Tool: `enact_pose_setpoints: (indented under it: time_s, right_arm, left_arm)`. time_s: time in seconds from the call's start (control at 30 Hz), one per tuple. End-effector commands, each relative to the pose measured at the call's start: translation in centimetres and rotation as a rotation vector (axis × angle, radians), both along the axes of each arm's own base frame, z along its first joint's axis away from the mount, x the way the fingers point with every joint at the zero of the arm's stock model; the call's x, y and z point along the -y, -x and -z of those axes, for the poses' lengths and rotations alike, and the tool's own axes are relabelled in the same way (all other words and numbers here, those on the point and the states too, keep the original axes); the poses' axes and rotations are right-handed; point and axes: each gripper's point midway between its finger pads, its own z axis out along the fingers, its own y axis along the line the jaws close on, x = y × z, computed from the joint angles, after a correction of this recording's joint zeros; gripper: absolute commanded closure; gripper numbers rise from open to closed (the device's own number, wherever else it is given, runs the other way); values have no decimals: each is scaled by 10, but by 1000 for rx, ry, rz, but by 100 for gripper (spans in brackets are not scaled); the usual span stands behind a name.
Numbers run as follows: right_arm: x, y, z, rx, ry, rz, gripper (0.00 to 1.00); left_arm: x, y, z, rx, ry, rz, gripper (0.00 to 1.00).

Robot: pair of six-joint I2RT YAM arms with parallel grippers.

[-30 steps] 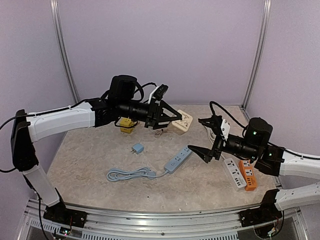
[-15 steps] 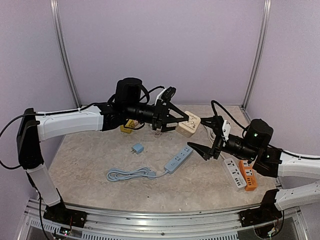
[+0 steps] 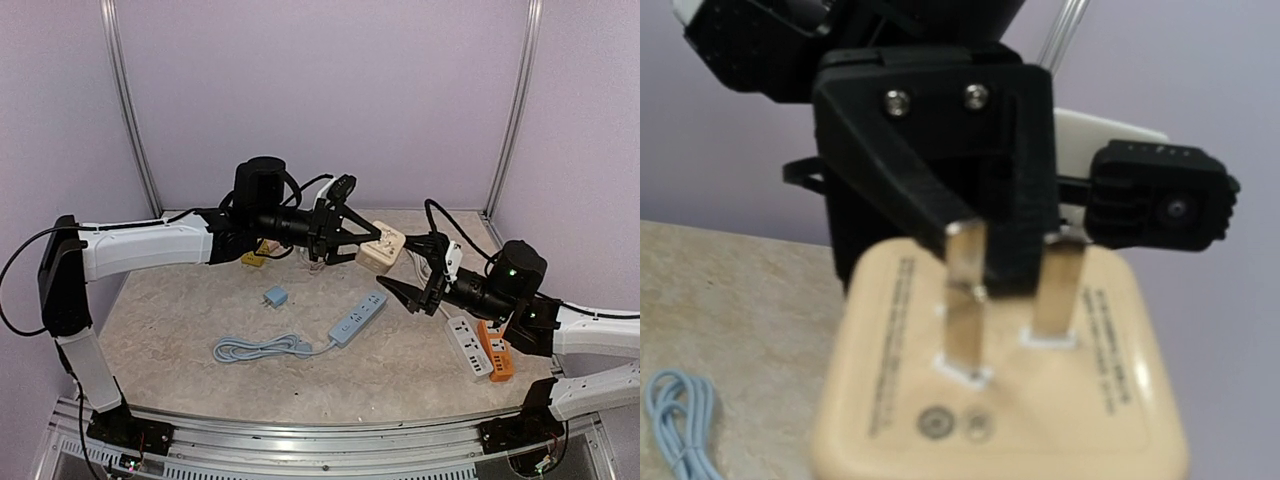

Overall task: Insert the plug
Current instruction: Pass from the left arm to the right

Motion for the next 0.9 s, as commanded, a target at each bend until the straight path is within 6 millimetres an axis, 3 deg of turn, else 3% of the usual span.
enact_pose_setpoints:
  time_s: [0.0,0.13,0.23,0.3,0.4,0.57,0.67,0.8,0.87]
  right_arm:
    - [-5,0,5,12,13,-5,29]
    - [-8,-1,5,14,18,-11,44]
    - [-12,0,6,8,32,-29,69]
    - [-13,1,7,-8,42,-35,85]
    - [-12,1,7,-19,47,-32,100]
    - [-6,-1,7,-29,52,-2,100]
    - [-5,-1,7,-36,61,6,100]
    - [-4,-5,12,-71,82,23,100]
    - [-5,-6,15,-98,97,27,100]
  left_arm:
    - [7,6,-1,1,35,39,96]
    - [8,5,1,-5,32,38,93]
    - [8,4,2,-6,31,36,89]
    - [8,4,2,-7,28,32,81]
    - [8,1,4,-9,12,11,69]
    - [4,-6,8,-6,-10,-29,50]
    - [2,-8,7,-3,-12,-40,44]
    - [-2,-15,9,-5,-38,-88,9]
    - [-5,-19,10,-3,-47,-115,1]
